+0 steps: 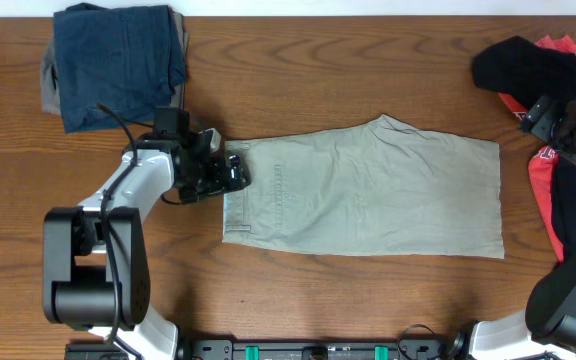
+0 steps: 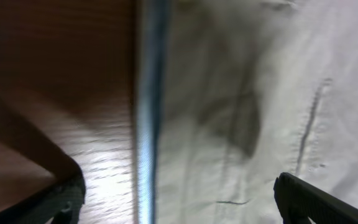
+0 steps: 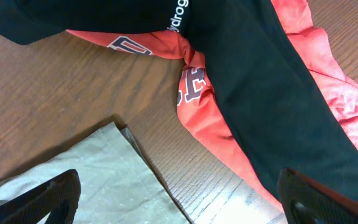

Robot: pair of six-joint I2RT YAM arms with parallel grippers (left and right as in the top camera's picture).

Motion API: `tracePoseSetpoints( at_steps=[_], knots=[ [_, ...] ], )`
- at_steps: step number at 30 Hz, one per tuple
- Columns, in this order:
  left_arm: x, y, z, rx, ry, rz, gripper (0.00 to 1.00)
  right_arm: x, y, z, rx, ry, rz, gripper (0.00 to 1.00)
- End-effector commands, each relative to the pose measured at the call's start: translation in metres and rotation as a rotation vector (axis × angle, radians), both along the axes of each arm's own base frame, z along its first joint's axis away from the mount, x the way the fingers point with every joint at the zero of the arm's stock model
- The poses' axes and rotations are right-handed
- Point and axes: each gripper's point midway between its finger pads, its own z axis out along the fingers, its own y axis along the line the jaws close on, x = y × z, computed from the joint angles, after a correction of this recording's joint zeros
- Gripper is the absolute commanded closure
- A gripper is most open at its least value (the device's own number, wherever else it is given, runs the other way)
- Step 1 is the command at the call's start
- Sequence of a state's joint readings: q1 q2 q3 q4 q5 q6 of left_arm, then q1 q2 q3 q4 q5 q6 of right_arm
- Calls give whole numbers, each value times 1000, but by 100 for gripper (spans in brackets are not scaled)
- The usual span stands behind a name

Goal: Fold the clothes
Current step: 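Lift the left edge and fold it rightward over the pants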

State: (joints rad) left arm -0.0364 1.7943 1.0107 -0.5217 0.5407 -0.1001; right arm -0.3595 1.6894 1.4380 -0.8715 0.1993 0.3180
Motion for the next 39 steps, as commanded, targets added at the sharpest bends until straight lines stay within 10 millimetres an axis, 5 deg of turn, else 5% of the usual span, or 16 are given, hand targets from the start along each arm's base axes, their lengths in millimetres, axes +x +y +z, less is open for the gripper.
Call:
tracePoseSetpoints(
  at_steps=[1,8,18,28,32,39],
  knots=[
    [-8,-11,-14,-65,52,-38,2,0,-3,3,-18,2,3,1],
    [-20,-22,-34,-101,134,-56,6,0,-3,3,-18,2,4,1],
    [-24,-20,-40,-75,153,-60,94,0,-3,3,-18,2,3,1],
    [-34,30,-36,174,227,64,94,0,-3,3,-18,2,3,1],
    [-36,61,-10,288,262,138,94,0,-3,3,-18,2,4,1],
    [-30,97,67,375,247,229,94,0,-3,3,-18,2,3,1]
  ],
)
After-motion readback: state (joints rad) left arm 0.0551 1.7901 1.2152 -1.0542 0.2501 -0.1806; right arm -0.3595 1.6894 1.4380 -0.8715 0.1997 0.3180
